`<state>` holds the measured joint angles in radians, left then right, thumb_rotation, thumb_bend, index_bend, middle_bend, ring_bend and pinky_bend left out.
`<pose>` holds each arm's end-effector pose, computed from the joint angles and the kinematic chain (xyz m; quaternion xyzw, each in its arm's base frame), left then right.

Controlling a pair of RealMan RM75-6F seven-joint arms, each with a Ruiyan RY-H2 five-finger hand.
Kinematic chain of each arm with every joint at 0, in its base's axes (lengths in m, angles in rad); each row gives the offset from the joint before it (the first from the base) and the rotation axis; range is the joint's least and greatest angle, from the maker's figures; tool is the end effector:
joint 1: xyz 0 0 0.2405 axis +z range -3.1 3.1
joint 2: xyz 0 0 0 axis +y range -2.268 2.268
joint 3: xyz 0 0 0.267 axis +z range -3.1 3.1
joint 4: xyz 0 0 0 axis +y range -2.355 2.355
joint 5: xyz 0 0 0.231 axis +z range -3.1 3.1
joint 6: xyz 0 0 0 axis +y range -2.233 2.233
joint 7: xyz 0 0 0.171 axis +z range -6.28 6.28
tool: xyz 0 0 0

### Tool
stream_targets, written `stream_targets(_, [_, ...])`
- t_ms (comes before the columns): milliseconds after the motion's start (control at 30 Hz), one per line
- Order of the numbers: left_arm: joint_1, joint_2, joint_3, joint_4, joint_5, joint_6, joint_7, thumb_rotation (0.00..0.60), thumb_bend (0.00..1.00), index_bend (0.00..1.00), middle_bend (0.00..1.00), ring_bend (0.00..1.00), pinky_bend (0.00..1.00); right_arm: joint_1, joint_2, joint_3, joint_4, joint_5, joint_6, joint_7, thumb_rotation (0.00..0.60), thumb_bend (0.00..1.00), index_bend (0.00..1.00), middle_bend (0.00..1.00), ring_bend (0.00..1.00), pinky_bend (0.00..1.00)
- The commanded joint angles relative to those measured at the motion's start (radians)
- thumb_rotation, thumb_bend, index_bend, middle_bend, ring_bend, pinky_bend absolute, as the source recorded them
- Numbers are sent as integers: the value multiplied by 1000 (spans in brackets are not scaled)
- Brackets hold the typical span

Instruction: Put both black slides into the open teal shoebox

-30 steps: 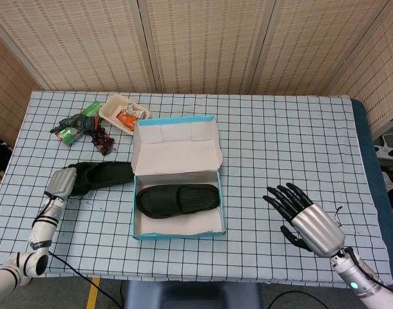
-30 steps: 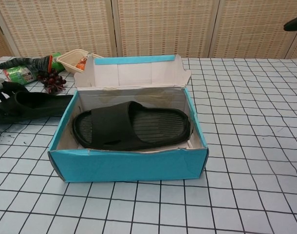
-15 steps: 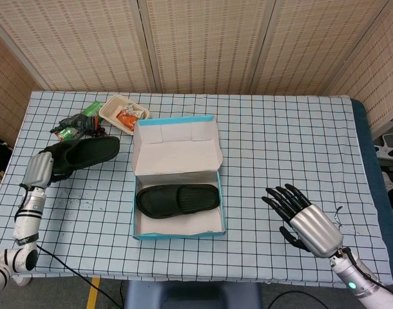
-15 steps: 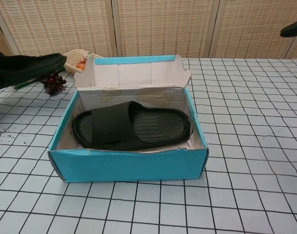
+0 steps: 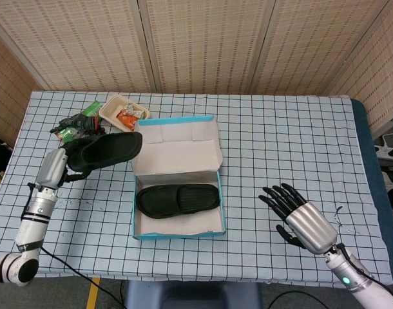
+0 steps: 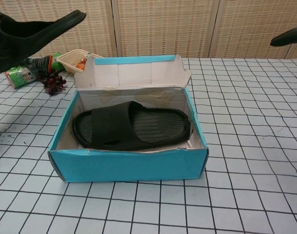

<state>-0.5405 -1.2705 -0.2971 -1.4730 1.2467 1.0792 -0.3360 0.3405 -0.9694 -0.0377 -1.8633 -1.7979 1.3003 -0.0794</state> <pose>-0.2299 0.4016 0.1035 -0.5459 -0.4889 -0.5319 0.4243 -0.2062 -0.2331 0.1119 0.7682 -0.2909 0.4152 0.3910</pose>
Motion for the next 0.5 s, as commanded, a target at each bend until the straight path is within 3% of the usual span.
stream_targets(33, [-19, 98, 6, -237, -12, -51, 108, 600, 889, 711, 801, 670, 619, 0, 2, 3, 4, 4, 1, 6, 600, 405, 0, 0, 0, 0])
stream_targets(167, [-26, 105, 6, -268, -23, -68, 112, 600, 889, 711, 802, 671, 633, 0, 3, 3, 7, 6, 1, 9, 600, 405, 0, 0, 0, 0])
stream_targets(500, [-117, 142, 23, -418, -138, -233, 179, 600, 886, 711, 807, 670, 704, 11, -6, 22, 49, 34, -6, 63, 600, 405, 0, 0, 0, 0])
